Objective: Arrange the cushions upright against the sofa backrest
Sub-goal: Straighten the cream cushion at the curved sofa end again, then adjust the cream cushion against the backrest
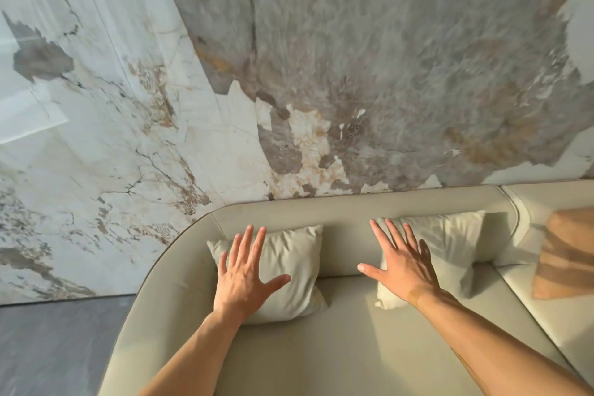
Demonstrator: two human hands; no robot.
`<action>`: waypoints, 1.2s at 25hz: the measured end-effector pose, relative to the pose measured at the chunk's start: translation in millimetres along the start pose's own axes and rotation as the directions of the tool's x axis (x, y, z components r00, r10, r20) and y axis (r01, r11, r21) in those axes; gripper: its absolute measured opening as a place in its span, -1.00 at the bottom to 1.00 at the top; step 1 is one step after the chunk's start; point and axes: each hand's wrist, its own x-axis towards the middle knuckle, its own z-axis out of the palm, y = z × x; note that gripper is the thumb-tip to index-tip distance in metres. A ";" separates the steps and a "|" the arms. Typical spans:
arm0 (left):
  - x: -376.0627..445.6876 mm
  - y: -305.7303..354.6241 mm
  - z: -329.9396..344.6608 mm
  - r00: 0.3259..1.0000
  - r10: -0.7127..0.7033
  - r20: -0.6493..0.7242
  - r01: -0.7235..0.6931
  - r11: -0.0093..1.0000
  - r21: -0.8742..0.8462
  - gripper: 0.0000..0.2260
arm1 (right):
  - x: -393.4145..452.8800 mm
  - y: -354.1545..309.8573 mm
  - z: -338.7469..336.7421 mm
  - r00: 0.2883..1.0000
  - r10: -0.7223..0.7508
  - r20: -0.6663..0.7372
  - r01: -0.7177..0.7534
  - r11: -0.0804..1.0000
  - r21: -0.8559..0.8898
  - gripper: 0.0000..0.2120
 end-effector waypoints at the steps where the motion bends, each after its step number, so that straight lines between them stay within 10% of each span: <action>1: 1.2 15.4 3.1 1.000 -0.003 0.003 0.003 1.000 0.001 -0.03 | -1.2 17.7 -6.4 1.000 0.006 -0.009 -0.006 1.000 0.002 -0.10; 15: 9.3 273.9 61.4 0.998 -0.062 0.029 0.065 0.994 -0.086 -0.02 | -24.8 324.1 -75.2 0.988 0.154 -0.002 -0.154 0.988 -0.004 -0.11; 30: 56.6 273.3 118.0 0.989 -0.078 0.122 0.091 0.991 -0.098 -0.07 | -6.0 357.6 -35.3 0.967 0.227 0.113 -0.228 0.974 -0.004 -0.08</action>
